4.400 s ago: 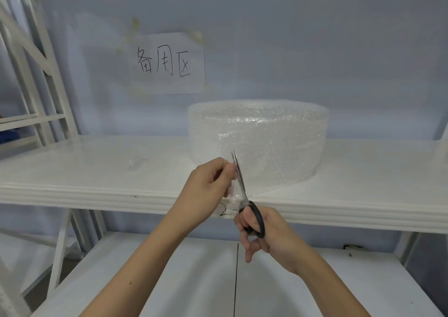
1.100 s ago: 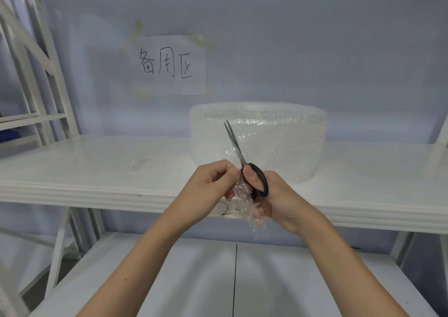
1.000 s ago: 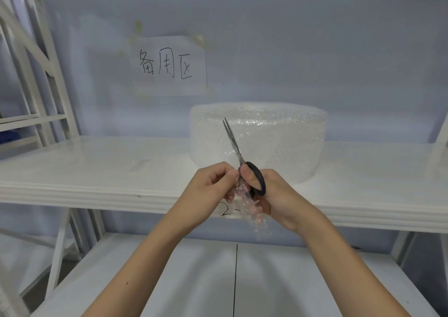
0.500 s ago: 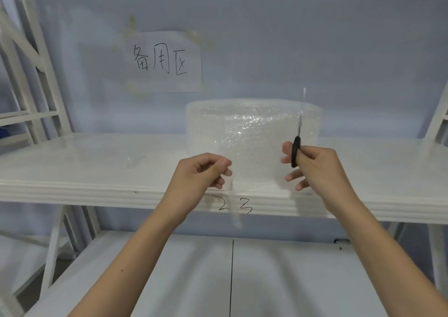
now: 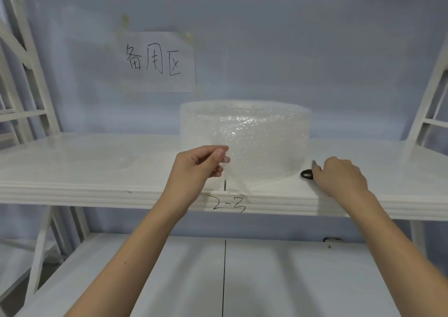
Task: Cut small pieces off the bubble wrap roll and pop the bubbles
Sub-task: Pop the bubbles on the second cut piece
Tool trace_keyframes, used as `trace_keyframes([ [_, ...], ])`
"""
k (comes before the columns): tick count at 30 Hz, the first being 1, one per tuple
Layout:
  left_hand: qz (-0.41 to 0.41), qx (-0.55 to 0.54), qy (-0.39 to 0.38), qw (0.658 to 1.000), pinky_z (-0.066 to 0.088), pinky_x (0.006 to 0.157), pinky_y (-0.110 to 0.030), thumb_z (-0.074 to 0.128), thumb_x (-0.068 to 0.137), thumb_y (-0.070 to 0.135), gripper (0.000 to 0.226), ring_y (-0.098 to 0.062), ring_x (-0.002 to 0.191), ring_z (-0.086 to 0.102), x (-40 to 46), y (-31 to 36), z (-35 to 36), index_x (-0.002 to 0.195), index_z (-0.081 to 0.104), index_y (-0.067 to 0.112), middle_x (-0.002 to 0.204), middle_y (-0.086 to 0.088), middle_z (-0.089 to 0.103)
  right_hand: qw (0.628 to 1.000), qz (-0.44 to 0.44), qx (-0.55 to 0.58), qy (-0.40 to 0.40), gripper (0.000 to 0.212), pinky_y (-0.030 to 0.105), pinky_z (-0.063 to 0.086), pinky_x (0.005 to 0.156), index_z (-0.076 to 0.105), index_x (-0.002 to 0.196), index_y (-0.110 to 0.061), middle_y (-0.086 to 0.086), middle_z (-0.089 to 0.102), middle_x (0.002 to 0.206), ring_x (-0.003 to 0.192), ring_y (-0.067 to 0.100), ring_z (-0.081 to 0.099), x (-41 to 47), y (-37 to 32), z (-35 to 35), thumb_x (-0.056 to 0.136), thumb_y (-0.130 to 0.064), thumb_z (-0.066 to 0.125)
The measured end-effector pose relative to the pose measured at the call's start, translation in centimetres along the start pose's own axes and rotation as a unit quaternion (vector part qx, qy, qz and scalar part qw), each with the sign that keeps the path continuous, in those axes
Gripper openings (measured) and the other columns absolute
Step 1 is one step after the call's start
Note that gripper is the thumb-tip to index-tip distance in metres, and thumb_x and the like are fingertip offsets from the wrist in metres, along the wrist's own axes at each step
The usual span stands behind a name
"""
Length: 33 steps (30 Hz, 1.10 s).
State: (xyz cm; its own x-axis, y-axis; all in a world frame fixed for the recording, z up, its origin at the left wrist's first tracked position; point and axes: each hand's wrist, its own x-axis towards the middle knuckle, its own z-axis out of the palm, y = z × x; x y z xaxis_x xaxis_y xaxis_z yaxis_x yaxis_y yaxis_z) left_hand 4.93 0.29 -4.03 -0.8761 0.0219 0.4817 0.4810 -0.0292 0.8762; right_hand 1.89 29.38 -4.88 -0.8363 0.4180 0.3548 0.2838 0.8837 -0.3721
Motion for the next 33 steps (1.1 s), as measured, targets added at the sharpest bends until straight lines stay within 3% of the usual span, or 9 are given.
trace_keyframes([
  [6, 0.003, 0.02, 0.009, 1.0, 0.054, 0.065, -0.02, 0.063, 0.093, 0.019, 0.014, -0.009, 0.061, 0.058, -0.2, 0.4, -0.4, 0.093, 0.077, 0.017, 0.075, 0.004, 0.071, 0.987, -0.011, -0.163, -0.002, 0.051, 0.033, 0.036, 0.065, 0.057, 0.112, -0.01, 0.012, 0.057, 0.096, 0.075, 0.029, 0.046, -0.5, -1.3, 0.1, 0.103, -0.042, 0.019],
  [10, 0.001, 0.022, 0.011, 1.0, 0.052, 0.063, -0.021, 0.064, 0.092, 0.02, 0.015, -0.009, 0.059, 0.056, 0.0, 0.3, -1.2, 0.093, 0.078, 0.015, 0.075, 0.002, 0.069, 0.985, -0.148, 0.016, 0.089, 0.04, 0.036, 0.038, 0.062, 0.056, 0.078, -0.013, 0.01, 0.055, 0.075, 0.068, 0.032, 0.047, -4.1, -4.8, -0.9, 0.1, -0.036, 0.033],
  [12, -0.001, 0.02, 0.012, 1.0, 0.052, 0.064, -0.022, 0.064, 0.092, 0.021, 0.014, -0.009, 0.059, 0.056, 0.2, 0.2, -1.5, 0.091, 0.078, 0.017, 0.075, 0.002, 0.068, 0.963, -0.214, 0.16, 0.041, 0.045, 0.036, 0.039, 0.059, 0.052, 0.062, -0.013, 0.005, 0.054, 0.059, 0.064, 0.031, 0.051, -7.3, -7.9, -1.4, 0.096, -0.042, 0.043],
  [15, 0.0, 0.015, 0.016, 1.0, 0.051, 0.064, -0.023, 0.065, 0.092, 0.023, 0.014, -0.01, 0.06, 0.056, 0.4, 0.2, -2.2, 0.092, 0.078, 0.018, 0.077, 0.003, 0.068, 0.913, -0.236, 0.327, -0.068, 0.035, 0.026, 0.047, 0.061, 0.069, 0.077, -0.019, -0.008, 0.065, 0.066, 0.061, 0.009, 0.058, -10.6, -11.7, -1.0, 0.085, -0.051, 0.058],
  [17, 0.002, 0.015, 0.017, 1.0, 0.051, 0.064, -0.022, 0.065, 0.092, 0.023, 0.014, -0.01, 0.061, 0.057, 0.4, 0.2, -2.9, 0.093, 0.078, 0.019, 0.077, 0.005, 0.068, 0.894, -0.234, 0.361, -0.124, 0.022, 0.017, 0.047, 0.059, 0.071, 0.092, -0.026, -0.012, 0.069, 0.077, 0.066, 0.002, 0.062, -11.2, -13.4, -0.2, 0.084, -0.045, 0.065],
  [19, 0.005, 0.016, 0.022, 1.0, 0.051, 0.064, -0.022, 0.065, 0.092, 0.023, 0.014, -0.01, 0.061, 0.056, 0.4, 0.1, -3.8, 0.094, 0.078, 0.019, 0.077, 0.006, 0.069, 0.874, -0.236, 0.396, -0.154, 0.011, 0.014, 0.045, 0.057, 0.073, 0.089, -0.023, -0.009, 0.07, 0.075, 0.062, 0.002, 0.061, -11.0, -14.5, 0.4, 0.085, -0.031, 0.067],
  [23, 0.018, 0.023, 0.039, 0.999, 0.053, 0.065, -0.022, 0.066, 0.091, 0.017, 0.014, -0.009, 0.063, 0.057, 0.2, -0.1, -5.8, 0.097, 0.077, 0.023, 0.084, 0.012, 0.074, 0.835, -0.199, 0.464, -0.217, 0.009, 0.027, 0.055, 0.061, 0.073, 0.079, -0.012, 0.003, 0.07, 0.069, 0.059, 0.013, 0.063, -10.5, -16.6, 1.4, 0.085, -0.015, 0.066],
  [28, 0.065, 0.103, 0.008, 0.992, 0.051, 0.085, -0.027, 0.067, 0.09, 0.012, 0.024, -0.012, 0.096, 0.065, 0.1, -0.5, -8.4, 0.104, 0.076, 0.03, 0.114, 0.014, 0.072, 0.765, -0.127, 0.535, -0.335, 0.011, 0.029, 0.059, 0.066, 0.071, 0.084, -0.002, 0.009, 0.072, 0.072, 0.063, 0.019, 0.064, -10.1, -18.8, 2.1, 0.09, -0.009, 0.063],
  [33, 0.061, 0.127, -0.025, 0.99, 0.044, 0.091, -0.01, 0.063, 0.093, 0.008, 0.029, 0.01, 0.115, 0.058, 0.2, -1.1, -10.3, 0.107, 0.073, 0.032, 0.12, 0.022, 0.065, 0.713, -0.089, 0.6, -0.353, 0.013, 0.024, 0.059, 0.061, 0.071, 0.093, 0.002, 0.017, 0.073, 0.078, 0.062, 0.018, 0.067, -9.5, -20.4, 2.9, 0.091, -0.008, 0.062],
])
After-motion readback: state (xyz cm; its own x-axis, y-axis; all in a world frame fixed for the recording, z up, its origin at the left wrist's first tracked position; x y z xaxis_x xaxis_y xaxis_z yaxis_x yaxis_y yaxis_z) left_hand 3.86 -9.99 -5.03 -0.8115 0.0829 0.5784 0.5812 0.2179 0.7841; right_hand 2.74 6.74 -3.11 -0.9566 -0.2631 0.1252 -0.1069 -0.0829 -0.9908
